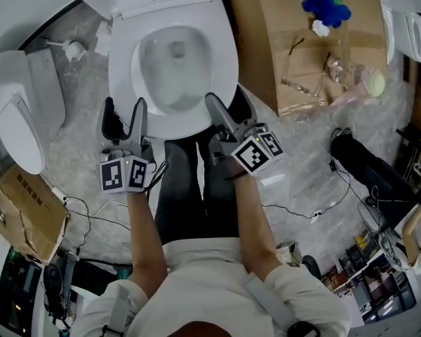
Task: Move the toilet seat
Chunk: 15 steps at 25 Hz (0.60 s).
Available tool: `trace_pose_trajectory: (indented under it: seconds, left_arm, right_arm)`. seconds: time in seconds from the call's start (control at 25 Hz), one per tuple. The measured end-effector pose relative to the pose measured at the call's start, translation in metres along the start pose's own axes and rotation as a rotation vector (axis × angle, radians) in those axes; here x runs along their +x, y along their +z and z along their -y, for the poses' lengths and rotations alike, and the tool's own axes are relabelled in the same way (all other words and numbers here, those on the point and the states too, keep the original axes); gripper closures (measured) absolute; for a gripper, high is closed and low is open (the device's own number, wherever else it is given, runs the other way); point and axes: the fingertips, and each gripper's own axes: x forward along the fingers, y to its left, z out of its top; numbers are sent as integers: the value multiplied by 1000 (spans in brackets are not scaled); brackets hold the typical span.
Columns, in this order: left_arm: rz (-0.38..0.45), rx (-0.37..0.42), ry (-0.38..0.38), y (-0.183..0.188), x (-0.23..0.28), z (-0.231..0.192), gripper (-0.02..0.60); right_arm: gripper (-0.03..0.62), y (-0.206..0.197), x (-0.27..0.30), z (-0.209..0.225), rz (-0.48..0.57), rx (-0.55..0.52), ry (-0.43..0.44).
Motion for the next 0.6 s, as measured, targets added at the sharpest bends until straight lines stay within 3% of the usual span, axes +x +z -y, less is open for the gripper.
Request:
trace_pose_trajectory:
  seconds: [0.44,0.6]
  left_arm:
    - [24,58,-40,30,-18,39,235]
    - [43,47,-72,37,-22,52,235]
  right_arm:
    - [132,22,10,-14,40,47,-29]
    - [132,28,14,-19,51,61,-36]
